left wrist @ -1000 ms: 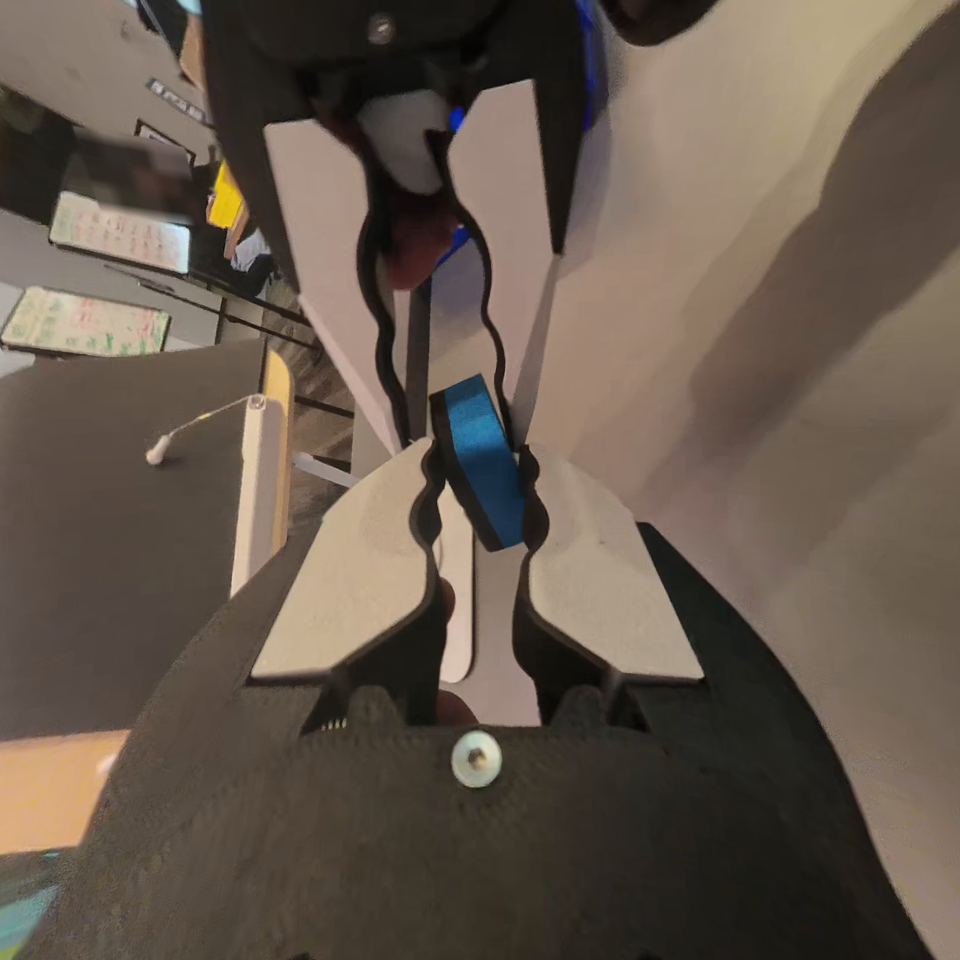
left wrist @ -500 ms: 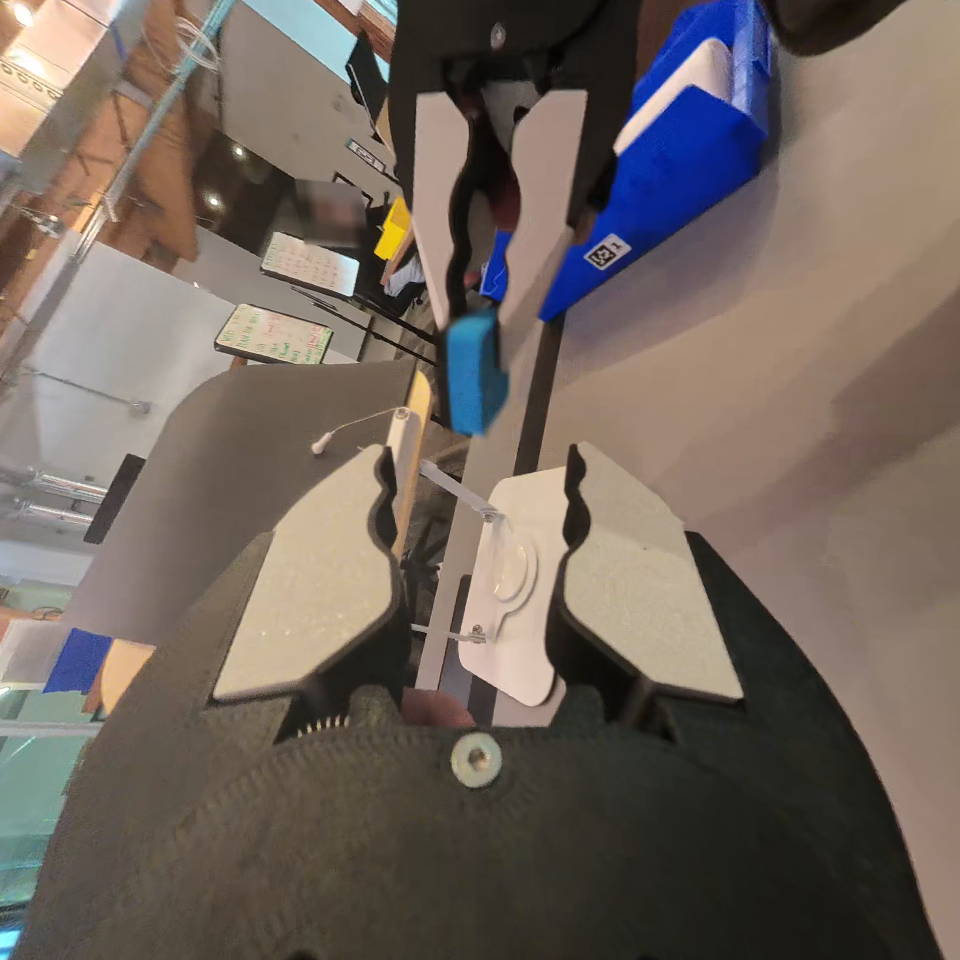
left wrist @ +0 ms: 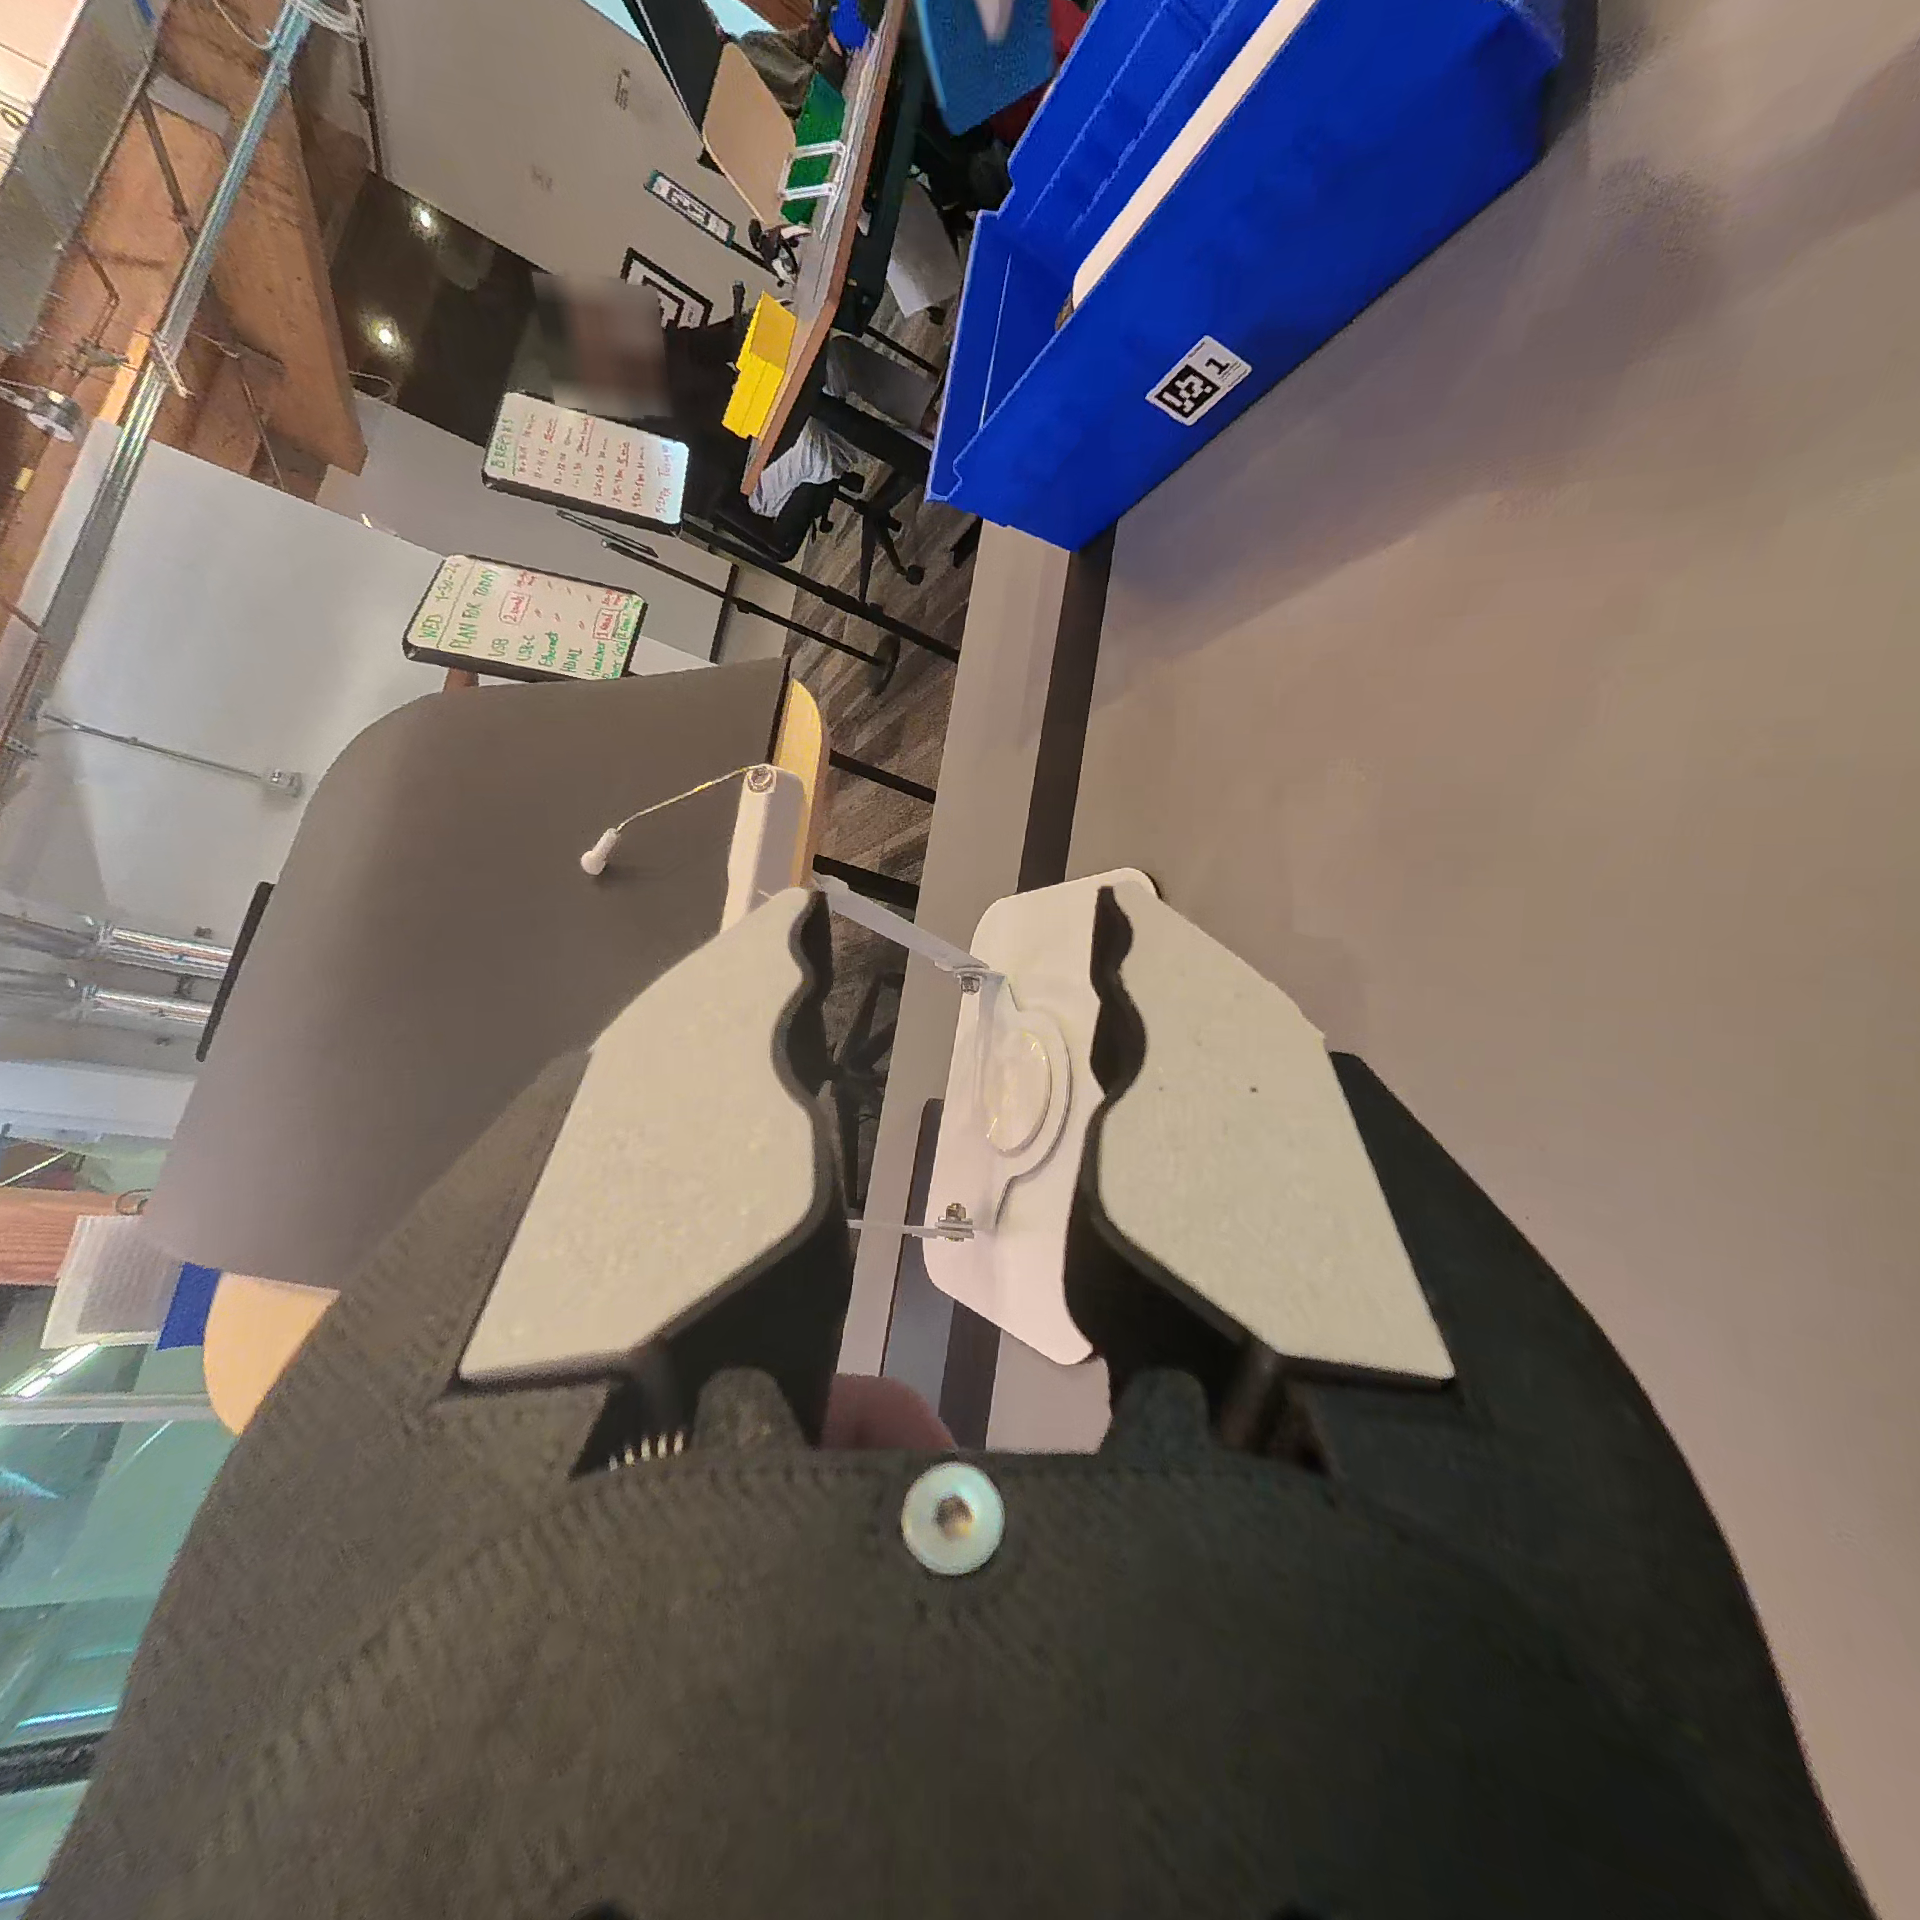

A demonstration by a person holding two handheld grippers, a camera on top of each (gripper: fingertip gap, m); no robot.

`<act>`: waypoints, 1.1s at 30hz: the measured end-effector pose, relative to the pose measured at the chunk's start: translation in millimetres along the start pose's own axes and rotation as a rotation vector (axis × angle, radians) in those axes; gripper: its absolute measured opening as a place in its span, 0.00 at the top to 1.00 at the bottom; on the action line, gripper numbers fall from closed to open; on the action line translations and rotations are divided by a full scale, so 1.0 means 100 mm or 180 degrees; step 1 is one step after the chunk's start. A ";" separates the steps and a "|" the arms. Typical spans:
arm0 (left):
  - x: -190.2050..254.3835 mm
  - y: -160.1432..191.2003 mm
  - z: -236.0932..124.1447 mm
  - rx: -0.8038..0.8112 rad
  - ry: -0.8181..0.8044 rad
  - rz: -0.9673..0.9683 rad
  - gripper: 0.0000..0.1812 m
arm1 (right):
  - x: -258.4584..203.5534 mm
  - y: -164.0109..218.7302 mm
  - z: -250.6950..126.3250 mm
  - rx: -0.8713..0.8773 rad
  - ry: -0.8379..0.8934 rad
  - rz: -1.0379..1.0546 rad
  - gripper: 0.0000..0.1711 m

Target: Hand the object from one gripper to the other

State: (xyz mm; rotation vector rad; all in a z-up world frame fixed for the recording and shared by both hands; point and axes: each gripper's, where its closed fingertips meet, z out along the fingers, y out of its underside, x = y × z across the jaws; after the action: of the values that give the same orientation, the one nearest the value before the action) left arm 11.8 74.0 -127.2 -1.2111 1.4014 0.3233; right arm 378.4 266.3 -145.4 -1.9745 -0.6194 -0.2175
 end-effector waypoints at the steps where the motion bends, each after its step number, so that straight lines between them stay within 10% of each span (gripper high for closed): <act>1: 0.01 0.01 0.01 -0.0009 0.0009 0.0003 0.74 | 0.07 0.13 0.05 -0.0147 0.0066 0.0104 0.88; 13: 0.12 0.10 0.08 -0.0127 0.0122 0.0093 0.75 | -0.07 1.09 0.44 -0.1394 -0.0053 0.0285 0.88; 33: -0.10 0.27 0.10 -0.0248 -0.0078 -0.0275 0.71 | 0.09 0.65 0.37 -0.0776 0.0255 0.0186 0.62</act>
State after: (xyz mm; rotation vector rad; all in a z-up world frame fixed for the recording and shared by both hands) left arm -6.2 98.0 -133.2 -1.3234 1.3216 0.3339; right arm 415.2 278.7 -210.2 -2.2029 -0.5014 -0.3479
